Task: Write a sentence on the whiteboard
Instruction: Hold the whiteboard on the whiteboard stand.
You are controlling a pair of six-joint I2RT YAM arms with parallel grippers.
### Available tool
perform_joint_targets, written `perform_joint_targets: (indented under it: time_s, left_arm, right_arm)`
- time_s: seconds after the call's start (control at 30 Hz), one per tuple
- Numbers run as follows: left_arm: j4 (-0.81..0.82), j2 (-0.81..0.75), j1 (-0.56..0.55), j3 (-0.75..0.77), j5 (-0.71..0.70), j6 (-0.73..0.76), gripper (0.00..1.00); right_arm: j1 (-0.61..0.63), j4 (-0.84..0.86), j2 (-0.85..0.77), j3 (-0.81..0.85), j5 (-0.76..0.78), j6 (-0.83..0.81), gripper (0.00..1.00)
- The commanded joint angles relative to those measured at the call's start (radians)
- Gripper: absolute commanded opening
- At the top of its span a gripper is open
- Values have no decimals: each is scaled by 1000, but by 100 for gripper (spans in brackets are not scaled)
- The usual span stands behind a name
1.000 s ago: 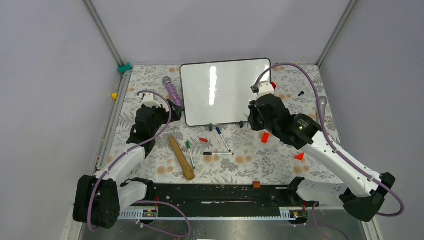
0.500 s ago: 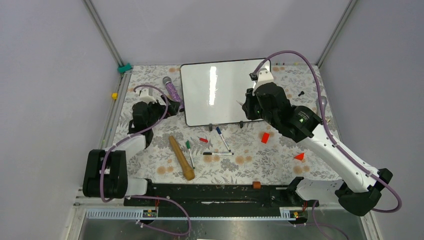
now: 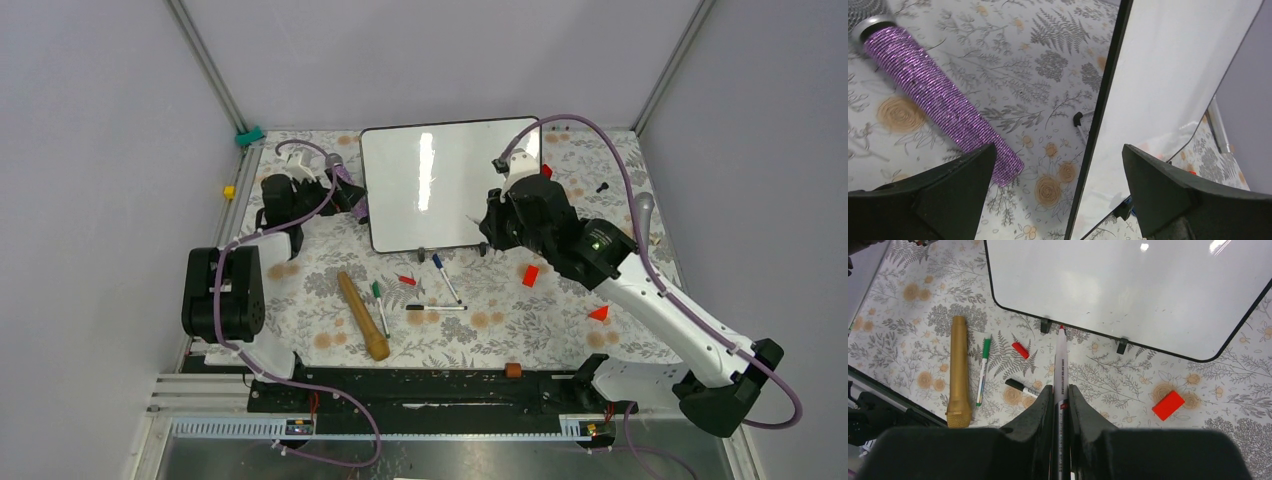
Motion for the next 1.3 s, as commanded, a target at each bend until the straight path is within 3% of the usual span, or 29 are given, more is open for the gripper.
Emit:
perform_joint_targets:
  time_s: [0.0,0.23,0.37,0.43,0.5,0.57,0.6,1.27]
  left_arm:
    - [48,46,8,72,145,38,99]
    - [83,229,9,225,416,-10,99]
    - [383,312,20,220,507,-189,99]
    - [458,386,25,269,567,-286,99]
    - [611,457,29,316,636,-445,99]
    - [863,522,37,344,665,-669,99]
    - [875,537,42,362,669,-708,99]
    - [873,452,46,374,761,-636,99]
  right_arm:
    - [-8,75,-53,-21,-58,-18,0]
    - [-8,104,-66,-64,-51,-23,0]
    - [-8,107,-55,-64,-61,-24,0]
    - [-8,106,-51,-61,-61,-24,0]
    - [-7,107,-47,-60,-59,-27,0]
    - [-8,109,-45,-60,-58,-29,0]
    - [-8,108,-45,-61,-59,-28,0]
    - [-8,121,-43,-71,-106,-11,0]
